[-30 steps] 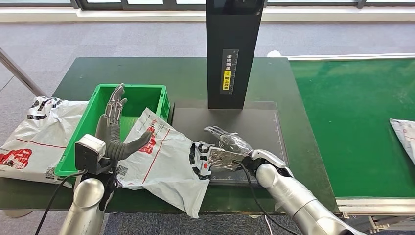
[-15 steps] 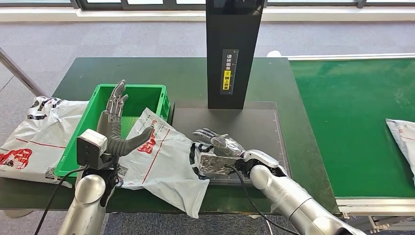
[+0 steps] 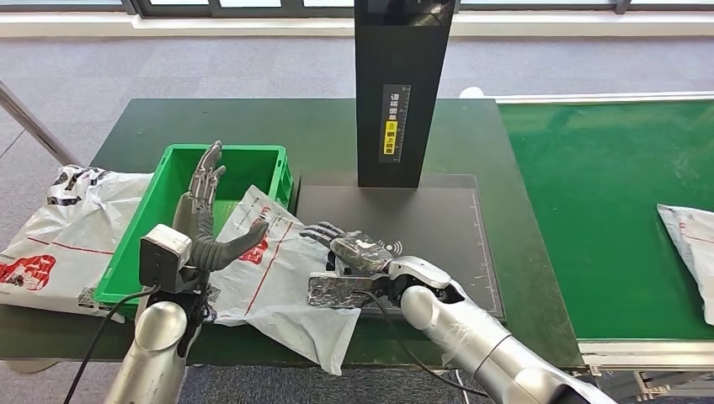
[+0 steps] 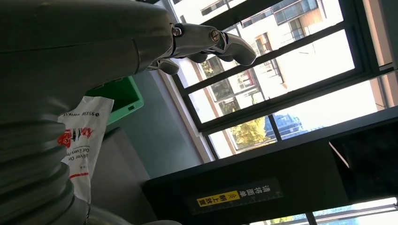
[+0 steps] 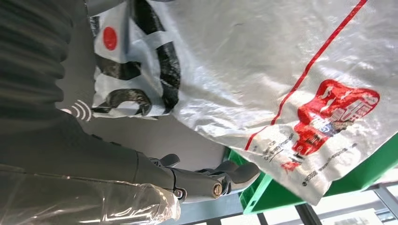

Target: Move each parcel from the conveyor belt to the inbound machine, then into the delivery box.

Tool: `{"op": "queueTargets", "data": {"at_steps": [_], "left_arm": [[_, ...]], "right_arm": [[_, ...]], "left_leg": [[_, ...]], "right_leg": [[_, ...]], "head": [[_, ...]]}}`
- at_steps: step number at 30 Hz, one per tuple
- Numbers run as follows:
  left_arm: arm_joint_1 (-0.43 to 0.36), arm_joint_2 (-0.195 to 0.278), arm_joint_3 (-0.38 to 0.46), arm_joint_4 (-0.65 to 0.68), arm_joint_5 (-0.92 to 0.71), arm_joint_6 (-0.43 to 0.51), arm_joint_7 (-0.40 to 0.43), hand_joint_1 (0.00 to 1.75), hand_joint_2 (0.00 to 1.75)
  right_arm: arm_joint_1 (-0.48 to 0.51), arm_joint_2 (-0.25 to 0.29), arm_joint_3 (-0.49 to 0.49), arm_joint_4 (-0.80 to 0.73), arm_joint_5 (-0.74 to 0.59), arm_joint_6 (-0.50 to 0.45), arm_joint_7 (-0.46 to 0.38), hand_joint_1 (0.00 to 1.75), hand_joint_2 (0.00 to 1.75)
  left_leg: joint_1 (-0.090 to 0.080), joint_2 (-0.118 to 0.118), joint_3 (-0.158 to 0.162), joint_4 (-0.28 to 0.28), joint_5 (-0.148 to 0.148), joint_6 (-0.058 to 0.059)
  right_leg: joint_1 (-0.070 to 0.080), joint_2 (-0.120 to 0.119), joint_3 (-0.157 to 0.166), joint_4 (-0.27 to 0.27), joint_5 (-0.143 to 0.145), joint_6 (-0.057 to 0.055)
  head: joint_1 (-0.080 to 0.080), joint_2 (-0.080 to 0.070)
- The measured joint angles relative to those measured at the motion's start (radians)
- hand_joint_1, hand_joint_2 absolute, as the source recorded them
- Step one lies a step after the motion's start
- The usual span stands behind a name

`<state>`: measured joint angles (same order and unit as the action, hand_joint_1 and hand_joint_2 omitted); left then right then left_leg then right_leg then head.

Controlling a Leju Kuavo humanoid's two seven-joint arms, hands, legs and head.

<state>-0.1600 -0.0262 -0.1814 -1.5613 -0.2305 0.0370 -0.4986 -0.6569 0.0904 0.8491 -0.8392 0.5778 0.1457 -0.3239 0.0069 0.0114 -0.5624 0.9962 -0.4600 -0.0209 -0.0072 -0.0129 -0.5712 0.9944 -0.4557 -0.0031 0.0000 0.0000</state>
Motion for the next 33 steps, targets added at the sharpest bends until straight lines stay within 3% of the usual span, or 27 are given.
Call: {"op": "queueTargets", "data": {"at_steps": [10, 15, 16, 19, 20, 33], "left_arm": [[-0.004, -0.002, -0.009, 0.010, 0.000, 0.001, 0.000, 0.00, 1.75], [-0.018, -0.002, -0.013, 0.020, 0.002, 0.001, 0.000, 0.00, 1.75], [-0.020, -0.002, -0.015, 0.022, 0.003, 0.001, 0.000, 0.00, 1.75], [-0.021, -0.002, -0.020, 0.028, 0.003, 0.001, 0.000, 0.00, 1.75], [-0.021, -0.002, -0.021, 0.029, 0.003, 0.001, 0.000, 0.00, 1.75], [-0.011, -0.008, -0.028, 0.023, -0.012, 0.007, 0.010, 0.00, 1.75]], "right_arm": [[-0.037, 0.066, 0.095, 0.138, 0.059, -0.058, 0.033, 0.00, 1.75], [-0.043, 0.099, 0.146, 0.207, 0.120, -0.061, 0.048, 0.12, 1.75], [-0.044, 0.106, 0.157, 0.220, 0.130, -0.061, 0.051, 0.38, 1.75], [-0.047, 0.121, 0.181, 0.249, 0.142, -0.061, 0.055, 1.58, 1.75], [-0.047, 0.124, 0.184, 0.256, 0.143, -0.061, 0.055, 1.73, 1.75], [-0.077, 0.142, 0.218, 0.301, 0.159, -0.075, 0.064, 1.75, 1.75]], "left_leg": [[0.000, 0.000, 0.000, 0.000, 0.000, 0.000], [0.000, 0.000, 0.000, 0.000, 0.000, 0.000], [0.000, 0.000, 0.000, 0.000, 0.000, 0.000], [0.000, 0.000, 0.000, 0.000, 0.000, 0.000], [0.000, 0.000, 0.000, 0.000, 0.000, 0.000], [0.000, 0.000, 0.000, 0.000, 0.000, 0.000]], "right_leg": [[0.000, 0.000, 0.000, 0.000, 0.000, 0.000], [0.000, 0.000, 0.000, 0.000, 0.000, 0.000], [0.000, 0.000, 0.000, 0.000, 0.000, 0.000], [0.000, 0.000, 0.000, 0.000, 0.000, 0.000], [0.000, 0.000, 0.000, 0.000, 0.000, 0.000], [0.000, 0.000, 0.000, 0.000, 0.000, 0.000]], "head": [[0.000, 0.000], [0.000, 0.000], [0.000, 0.000], [0.000, 0.000], [0.000, 0.000], [0.000, 0.000]]}}
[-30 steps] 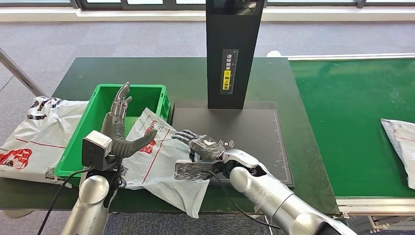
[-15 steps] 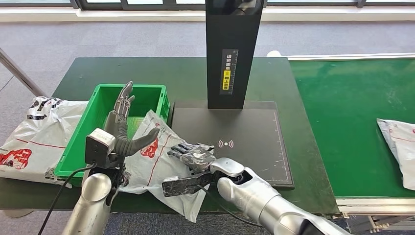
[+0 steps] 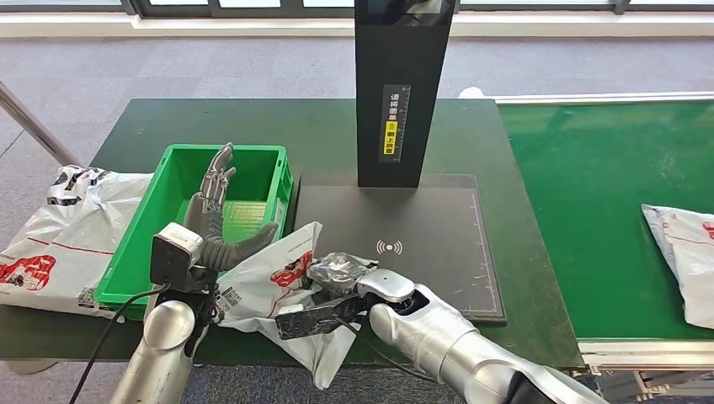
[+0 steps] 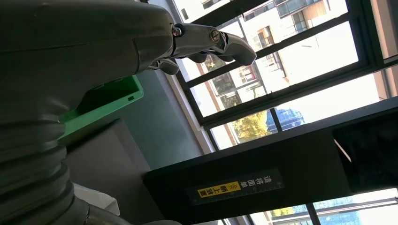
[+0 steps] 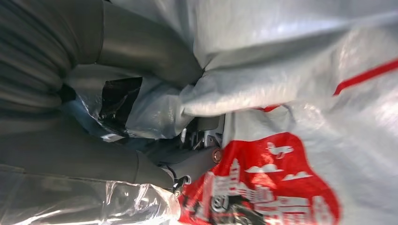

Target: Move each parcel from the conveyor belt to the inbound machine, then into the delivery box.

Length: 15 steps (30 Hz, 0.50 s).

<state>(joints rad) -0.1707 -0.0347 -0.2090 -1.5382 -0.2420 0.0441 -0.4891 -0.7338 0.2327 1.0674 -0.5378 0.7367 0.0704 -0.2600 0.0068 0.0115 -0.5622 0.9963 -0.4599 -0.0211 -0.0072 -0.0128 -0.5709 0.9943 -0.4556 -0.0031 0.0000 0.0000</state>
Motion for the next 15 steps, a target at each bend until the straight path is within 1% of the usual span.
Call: {"op": "queueTargets", "data": {"at_steps": [10, 15], "left_arm": [[0.004, -0.001, 0.000, -0.002, -0.001, 0.000, 0.000, 0.00, 1.75], [0.012, -0.001, 0.000, -0.011, -0.005, 0.000, 0.001, 0.00, 1.75]], "right_arm": [[-0.001, 0.000, 0.000, 0.006, -0.002, -0.006, 0.005, 1.75, 1.75], [-0.013, -0.016, -0.002, -0.002, -0.013, -0.066, 0.044, 1.75, 1.75]], "left_leg": [[0.000, 0.000, 0.000, 0.000, 0.000, 0.000], [0.000, 0.000, 0.000, 0.000, 0.000, 0.000]], "right_leg": [[0.000, 0.000, 0.000, 0.000, 0.000, 0.000], [0.000, 0.000, 0.000, 0.000, 0.000, 0.000]], "head": [[0.000, 0.000], [0.000, 0.000]]}}
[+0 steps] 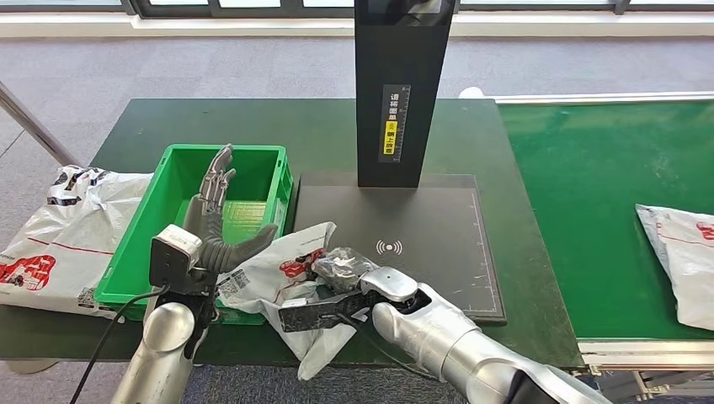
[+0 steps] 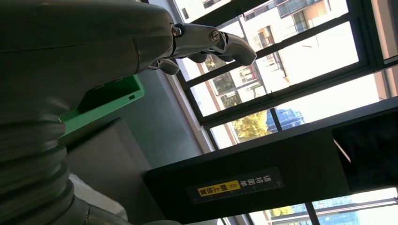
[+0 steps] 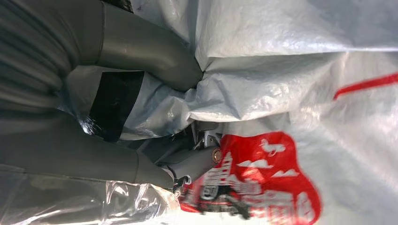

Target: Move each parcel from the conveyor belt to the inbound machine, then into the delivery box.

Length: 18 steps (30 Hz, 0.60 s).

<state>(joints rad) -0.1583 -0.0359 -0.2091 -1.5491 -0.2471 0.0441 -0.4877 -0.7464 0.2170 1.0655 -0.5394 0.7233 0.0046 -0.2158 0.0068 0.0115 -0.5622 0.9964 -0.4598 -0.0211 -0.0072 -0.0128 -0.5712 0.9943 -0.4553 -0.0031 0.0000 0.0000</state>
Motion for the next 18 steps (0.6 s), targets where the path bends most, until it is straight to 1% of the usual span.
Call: {"op": "queueTargets", "data": {"at_steps": [4, 10, 14, 18], "left_arm": [[0.012, 0.000, 0.000, -0.008, -0.006, -0.005, 0.000, 0.00, 1.75], [0.016, 0.000, 0.000, -0.019, -0.015, -0.020, 0.000, 0.00, 1.75], [0.016, 0.000, 0.001, -0.022, -0.015, -0.024, 0.000, 0.00, 1.75], [0.016, 0.000, 0.001, -0.023, -0.015, -0.025, 0.000, 0.00, 1.75]], "right_arm": [[-0.028, -0.047, -0.033, -0.052, 0.022, -0.042, 0.048, 1.75, 1.75], [-0.073, -0.116, -0.109, -0.136, 0.076, -0.042, 0.092, 1.75, 1.75], [-0.080, -0.138, -0.153, -0.178, 0.098, -0.034, 0.099, 1.75, 1.75], [-0.080, -0.149, -0.172, -0.201, 0.106, -0.030, 0.102, 1.75, 1.75]], "left_leg": [[0.000, 0.000, 0.000, 0.001, 0.000, 0.000], [0.000, 0.000, 0.000, 0.001, 0.000, 0.000], [0.000, 0.000, 0.000, 0.001, 0.000, 0.000], [0.000, 0.000, 0.000, 0.001, 0.000, 0.000]], "right_leg": [[0.000, 0.000, 0.000, 0.000, 0.001, 0.000], [0.000, 0.000, 0.000, 0.000, 0.001, 0.000], [0.000, 0.000, 0.000, 0.000, 0.001, 0.000], [0.000, 0.000, 0.000, 0.000, 0.001, 0.000]], "head": [[0.000, 0.000], [0.000, 0.000], [0.000, 0.000], [0.000, 0.000]]}}
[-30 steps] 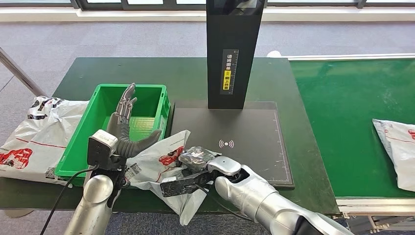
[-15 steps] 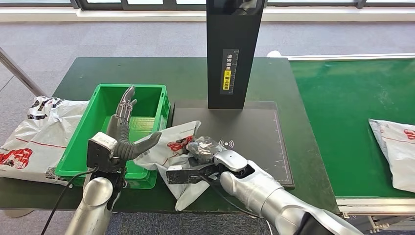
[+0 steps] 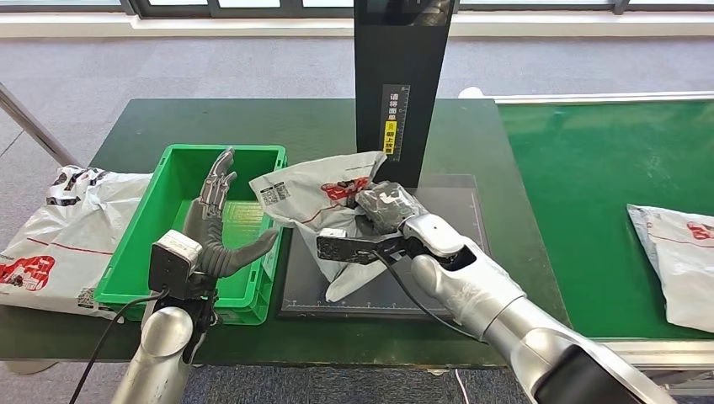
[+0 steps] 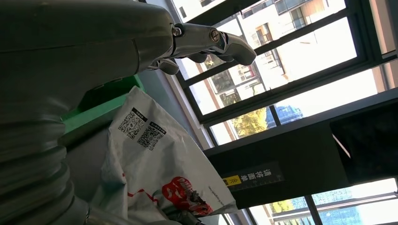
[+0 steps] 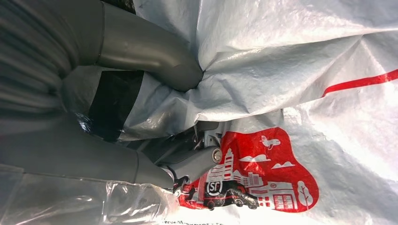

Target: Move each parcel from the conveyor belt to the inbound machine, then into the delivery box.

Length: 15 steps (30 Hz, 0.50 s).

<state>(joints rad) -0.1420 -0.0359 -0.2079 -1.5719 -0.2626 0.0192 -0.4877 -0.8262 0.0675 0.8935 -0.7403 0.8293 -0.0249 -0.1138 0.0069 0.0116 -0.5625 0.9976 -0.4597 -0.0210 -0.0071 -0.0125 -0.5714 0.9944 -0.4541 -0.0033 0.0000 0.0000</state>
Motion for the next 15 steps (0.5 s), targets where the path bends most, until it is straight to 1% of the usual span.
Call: {"op": "queueTargets", "data": {"at_steps": [9, 15], "left_arm": [[-0.005, 0.003, 0.000, 0.003, 0.013, -0.012, -0.007, 0.00, 1.75], [-0.011, 0.007, 0.000, 0.014, 0.026, -0.014, -0.019, 0.00, 1.75]], "right_arm": [[-0.004, -0.022, -0.043, -0.039, 0.037, 0.003, 0.008, 1.75, 1.75], [-0.012, -0.031, -0.063, -0.049, 0.080, 0.023, 0.002, 1.75, 1.75]], "left_leg": [[0.000, 0.000, 0.000, 0.000, 0.000, 0.000], [0.000, 0.000, 0.000, 0.000, 0.000, 0.000]], "right_leg": [[0.000, 0.000, 0.000, 0.000, 0.000, 0.000], [0.000, 0.000, 0.000, 0.000, 0.000, 0.000]], "head": [[0.000, 0.000], [0.000, 0.000]]}}
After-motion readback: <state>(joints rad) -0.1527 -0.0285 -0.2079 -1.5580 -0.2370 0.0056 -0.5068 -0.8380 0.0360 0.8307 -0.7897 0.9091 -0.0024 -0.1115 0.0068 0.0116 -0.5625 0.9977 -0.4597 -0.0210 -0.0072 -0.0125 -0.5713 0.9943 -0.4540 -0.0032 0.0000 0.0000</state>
